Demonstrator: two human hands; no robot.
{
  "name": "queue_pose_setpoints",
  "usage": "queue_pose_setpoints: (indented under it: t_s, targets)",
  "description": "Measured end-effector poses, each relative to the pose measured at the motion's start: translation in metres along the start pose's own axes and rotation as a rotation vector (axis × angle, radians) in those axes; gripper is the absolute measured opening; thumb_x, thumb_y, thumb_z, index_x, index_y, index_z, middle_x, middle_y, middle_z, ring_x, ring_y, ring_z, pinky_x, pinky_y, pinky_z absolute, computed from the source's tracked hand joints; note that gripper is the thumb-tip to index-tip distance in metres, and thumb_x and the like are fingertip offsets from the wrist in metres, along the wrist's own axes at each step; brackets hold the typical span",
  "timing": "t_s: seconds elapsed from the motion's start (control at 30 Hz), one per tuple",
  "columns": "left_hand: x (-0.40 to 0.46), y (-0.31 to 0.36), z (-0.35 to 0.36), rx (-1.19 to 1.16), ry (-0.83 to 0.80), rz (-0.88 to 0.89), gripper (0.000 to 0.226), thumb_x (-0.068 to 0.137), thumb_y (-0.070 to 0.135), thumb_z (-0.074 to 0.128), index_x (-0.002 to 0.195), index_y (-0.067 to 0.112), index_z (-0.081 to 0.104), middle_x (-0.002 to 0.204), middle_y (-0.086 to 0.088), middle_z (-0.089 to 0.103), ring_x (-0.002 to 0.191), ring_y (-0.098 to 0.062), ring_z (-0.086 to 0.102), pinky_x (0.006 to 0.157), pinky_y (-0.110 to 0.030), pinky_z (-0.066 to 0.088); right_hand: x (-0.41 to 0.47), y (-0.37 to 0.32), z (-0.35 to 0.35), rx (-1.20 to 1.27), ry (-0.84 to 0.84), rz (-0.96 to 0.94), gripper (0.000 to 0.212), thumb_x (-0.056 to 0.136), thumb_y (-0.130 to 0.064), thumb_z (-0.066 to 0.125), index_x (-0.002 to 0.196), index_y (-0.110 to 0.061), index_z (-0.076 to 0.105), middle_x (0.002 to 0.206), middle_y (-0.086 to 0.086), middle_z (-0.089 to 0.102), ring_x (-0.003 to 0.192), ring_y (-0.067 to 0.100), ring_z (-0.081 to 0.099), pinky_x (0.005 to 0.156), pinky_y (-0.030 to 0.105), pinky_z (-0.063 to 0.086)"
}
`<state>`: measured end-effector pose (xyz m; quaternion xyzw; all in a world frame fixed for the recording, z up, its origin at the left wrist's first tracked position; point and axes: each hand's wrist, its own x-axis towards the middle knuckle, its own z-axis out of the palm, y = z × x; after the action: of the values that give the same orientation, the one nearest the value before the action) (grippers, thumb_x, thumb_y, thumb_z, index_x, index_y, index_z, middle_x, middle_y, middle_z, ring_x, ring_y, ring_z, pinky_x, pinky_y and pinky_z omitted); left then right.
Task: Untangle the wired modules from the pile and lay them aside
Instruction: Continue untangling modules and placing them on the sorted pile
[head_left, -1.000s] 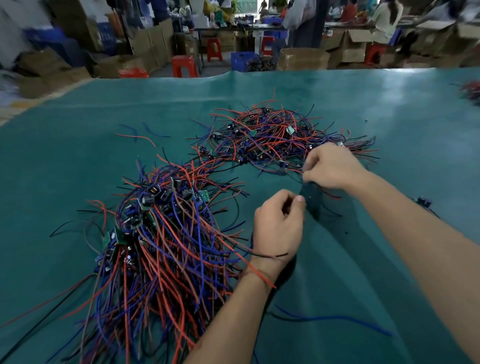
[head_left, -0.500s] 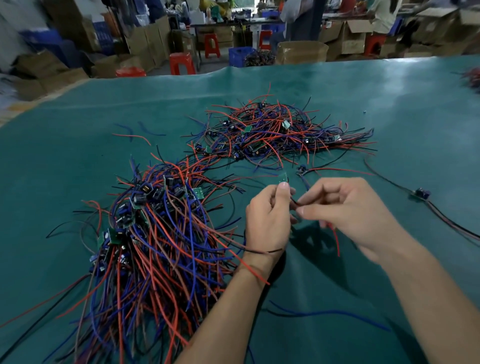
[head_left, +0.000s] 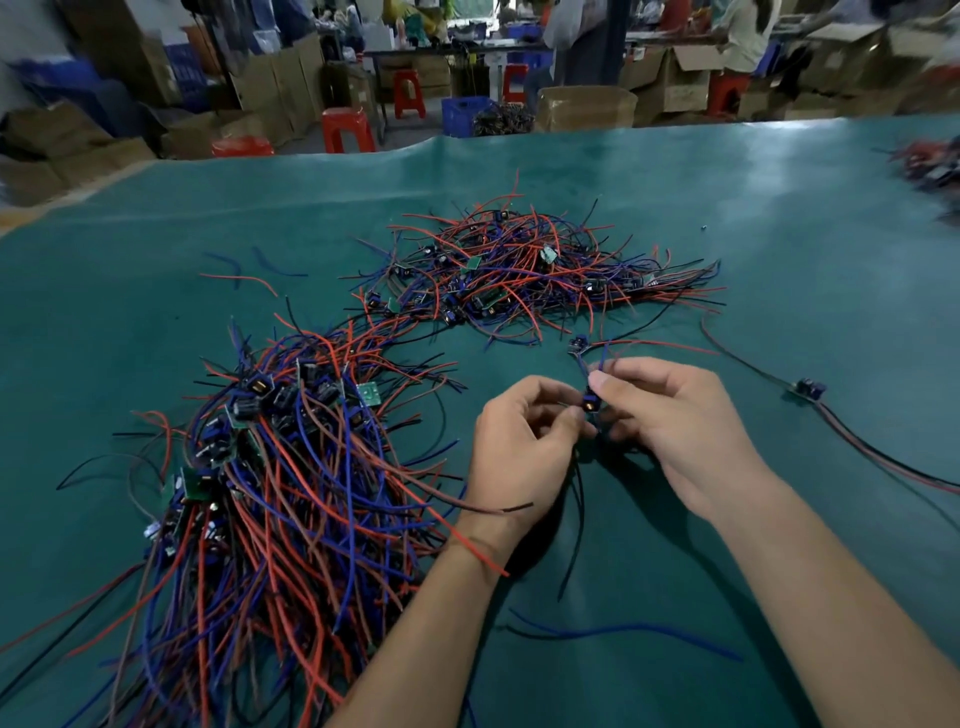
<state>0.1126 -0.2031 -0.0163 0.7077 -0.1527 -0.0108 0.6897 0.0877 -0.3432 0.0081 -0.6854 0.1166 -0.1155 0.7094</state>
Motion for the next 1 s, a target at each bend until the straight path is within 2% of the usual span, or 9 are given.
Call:
queue_pose_setpoints:
  t_s: [0.1,0.23,0.3,0.43,0.53,0.7,0.9,1.0]
  targets:
    - [0.0,0.003,0.0,0.023,-0.009,-0.004,0.01,0.092,0.001,0.064,0.098,0.008,0.067,0.068,-0.004,0.072,0.052,-0.002,0.057,0.059,-0.019,0.046,-0.001,-0.005,-0.001,0.122,-0.035,0.01,0.007,0.082,-0.013,0.079,0.076,-0.011,0.079,0.076,0.008,0.069,0.061,0.013,0.061,0.052,0.021,0.05]
    - [0.0,0.004,0.0,0.064,-0.048,-0.022,0.013,0.093,0.008,0.064,0.092,0.018,0.071,0.06,0.0,0.065,0.058,-0.016,0.057,0.063,-0.038,0.054,-0.002,-0.008,-0.001,0.18,-0.063,-0.012,0.008,0.07,-0.02,0.08,0.069,-0.012,0.079,0.079,0.006,0.07,0.068,0.012,0.063,0.058,0.02,0.052]
    - [-0.001,0.004,0.001,0.072,-0.067,-0.007,0.01,0.091,0.016,0.065,0.088,0.015,0.074,0.06,-0.002,0.061,0.059,-0.018,0.052,0.062,-0.035,0.048,-0.002,-0.008,-0.002,0.17,-0.077,-0.025,0.009,0.07,-0.02,0.08,0.069,-0.012,0.079,0.078,0.003,0.07,0.071,0.013,0.063,0.059,0.02,0.052]
    - [-0.001,0.004,0.0,0.093,-0.072,0.01,0.024,0.082,0.029,0.059,0.084,0.011,0.074,0.06,-0.003,0.055,0.059,-0.017,0.046,0.058,-0.031,0.037,-0.001,-0.008,-0.006,0.108,-0.086,-0.068,0.009,0.075,-0.017,0.079,0.071,-0.009,0.077,0.08,0.006,0.07,0.07,0.014,0.062,0.058,0.022,0.052]
    - [-0.001,0.002,0.0,0.087,-0.072,0.011,0.013,0.088,0.018,0.063,0.081,0.012,0.073,0.059,-0.003,0.053,0.058,-0.016,0.044,0.058,-0.03,0.035,0.002,-0.006,-0.01,-0.022,0.012,-0.14,0.008,0.084,-0.004,0.077,0.076,-0.005,0.075,0.076,0.007,0.07,0.063,0.011,0.06,0.054,0.019,0.048]
    - [0.001,-0.002,0.001,0.154,-0.068,0.037,0.014,0.093,0.01,0.062,0.082,0.01,0.071,0.06,0.003,0.052,0.058,-0.014,0.043,0.058,-0.03,0.035,0.006,-0.006,-0.017,-0.096,0.148,-0.224,0.015,0.083,0.001,0.078,0.076,-0.011,0.074,0.067,0.0,0.069,0.06,0.009,0.058,0.051,0.019,0.048]
    - [-0.001,-0.002,0.001,0.188,-0.091,0.055,0.012,0.094,0.012,0.063,0.084,0.01,0.071,0.058,0.007,0.05,0.057,-0.012,0.043,0.057,-0.029,0.036,0.009,-0.012,-0.034,0.027,0.335,-0.259,0.018,0.086,0.001,0.076,0.075,-0.012,0.072,0.064,-0.007,0.069,0.057,0.008,0.058,0.055,0.019,0.05]
    - [-0.001,-0.002,0.001,0.215,-0.088,0.059,0.012,0.093,0.015,0.064,0.085,0.012,0.072,0.059,0.008,0.052,0.058,-0.01,0.045,0.058,-0.029,0.039,0.011,-0.015,-0.042,0.159,0.432,-0.254,0.017,0.088,0.003,0.074,0.078,-0.01,0.07,0.068,0.0,0.065,0.058,0.009,0.058,0.06,0.019,0.05]
